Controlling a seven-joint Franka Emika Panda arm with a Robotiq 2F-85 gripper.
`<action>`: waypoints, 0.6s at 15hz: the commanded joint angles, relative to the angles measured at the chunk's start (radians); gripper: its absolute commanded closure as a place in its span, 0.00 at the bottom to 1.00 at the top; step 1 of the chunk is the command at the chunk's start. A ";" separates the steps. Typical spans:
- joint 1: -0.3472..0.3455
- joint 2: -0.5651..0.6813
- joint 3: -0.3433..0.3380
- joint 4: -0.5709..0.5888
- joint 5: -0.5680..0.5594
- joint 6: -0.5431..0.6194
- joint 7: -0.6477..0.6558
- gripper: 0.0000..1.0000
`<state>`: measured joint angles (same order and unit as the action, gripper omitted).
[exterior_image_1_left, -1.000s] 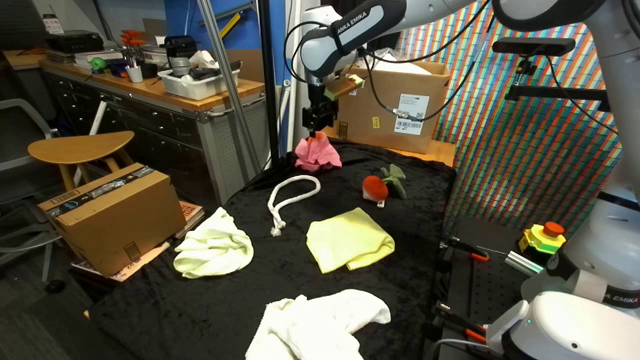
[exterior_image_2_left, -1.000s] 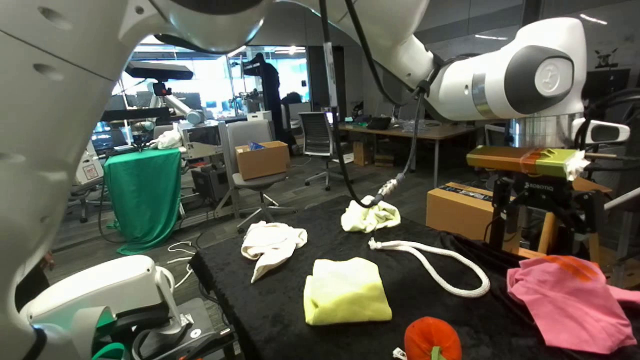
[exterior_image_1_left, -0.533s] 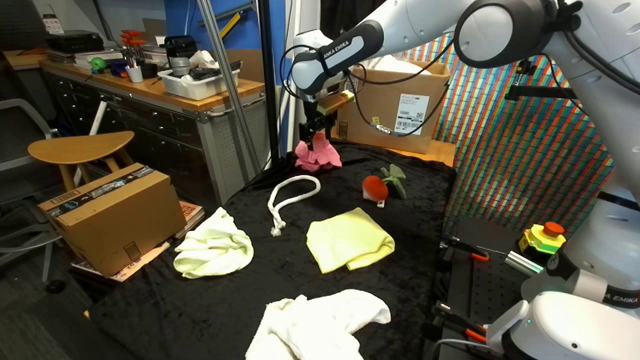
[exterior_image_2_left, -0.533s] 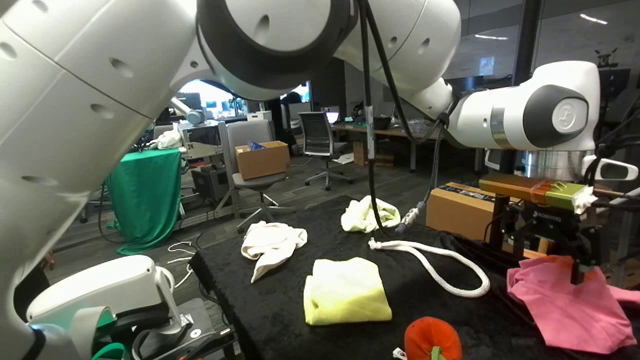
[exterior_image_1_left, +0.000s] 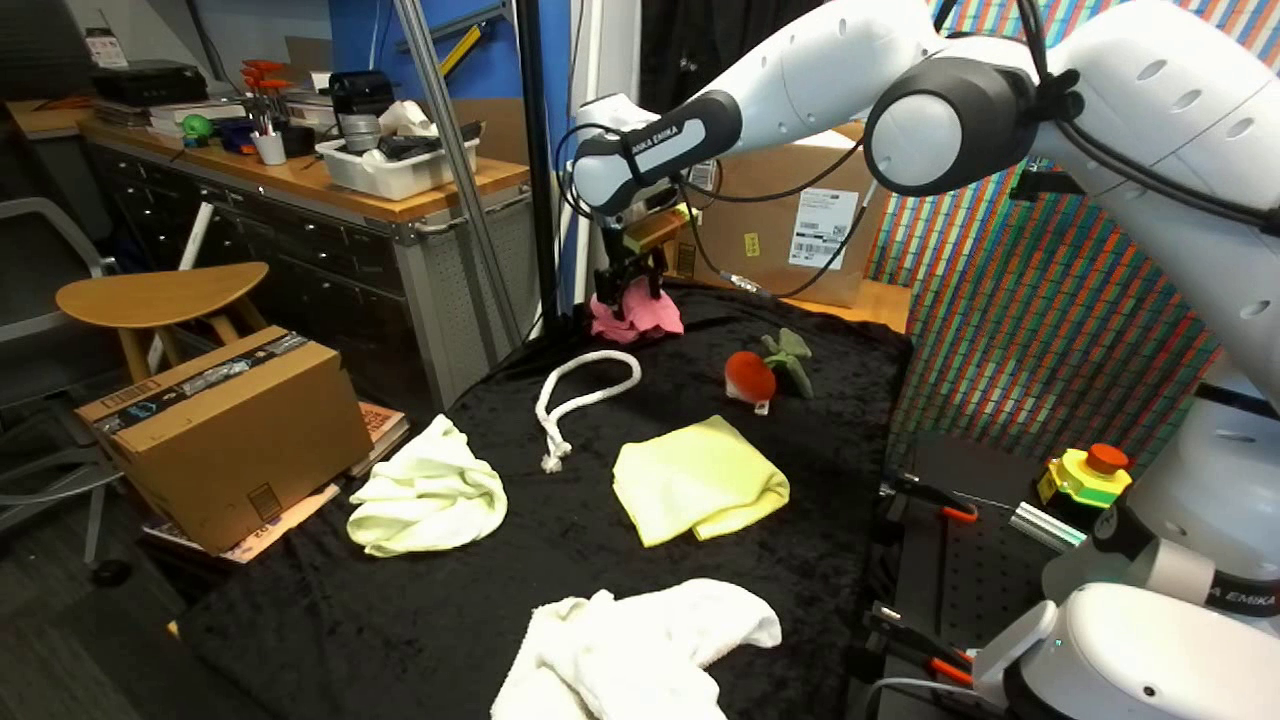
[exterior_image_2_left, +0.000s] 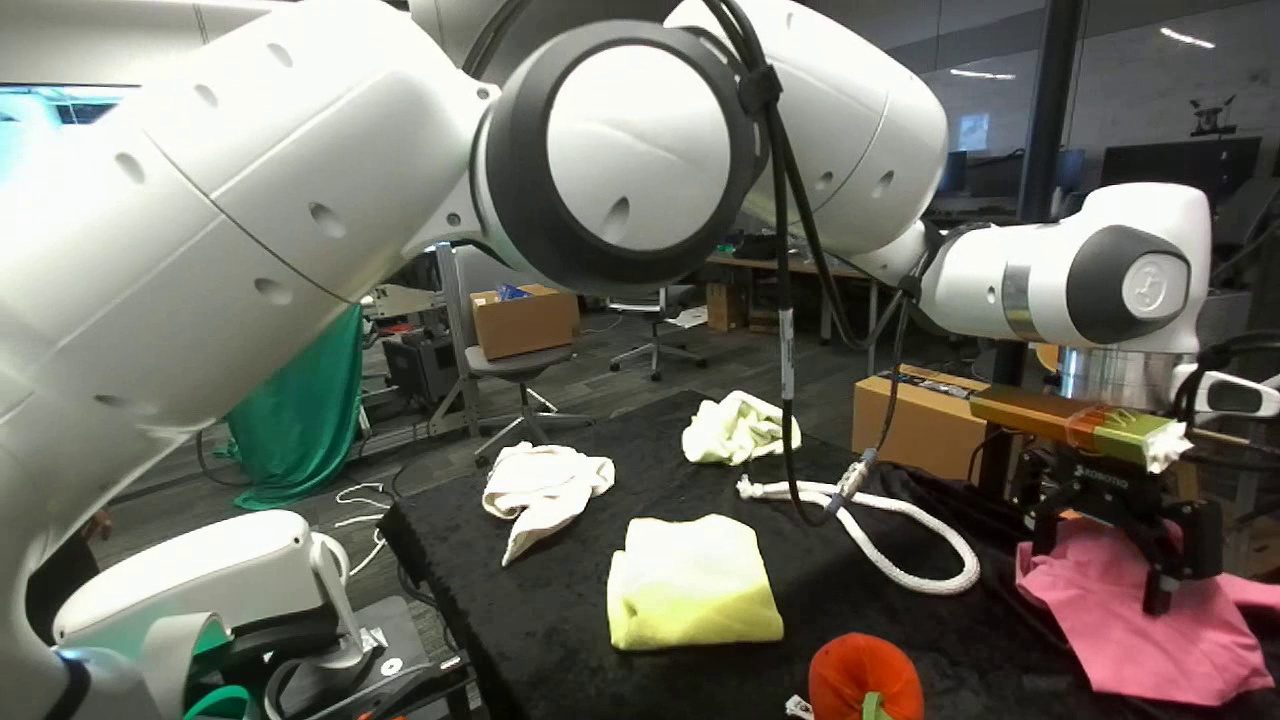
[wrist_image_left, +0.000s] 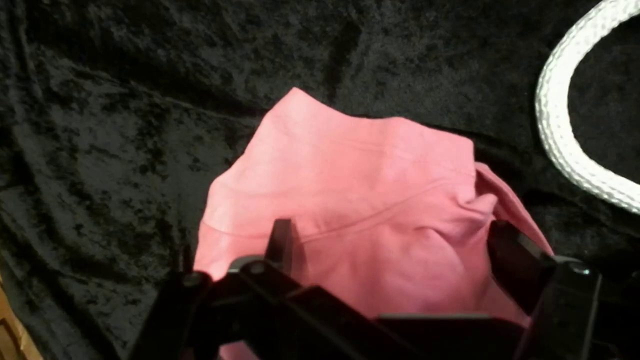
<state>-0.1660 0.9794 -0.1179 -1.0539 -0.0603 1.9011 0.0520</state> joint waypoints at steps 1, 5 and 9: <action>-0.009 0.079 -0.003 0.145 0.012 -0.076 0.031 0.00; -0.016 0.113 0.001 0.207 0.016 -0.122 0.041 0.00; -0.022 0.139 0.005 0.257 0.019 -0.156 0.039 0.31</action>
<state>-0.1752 1.0669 -0.1179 -0.9016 -0.0593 1.7954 0.0842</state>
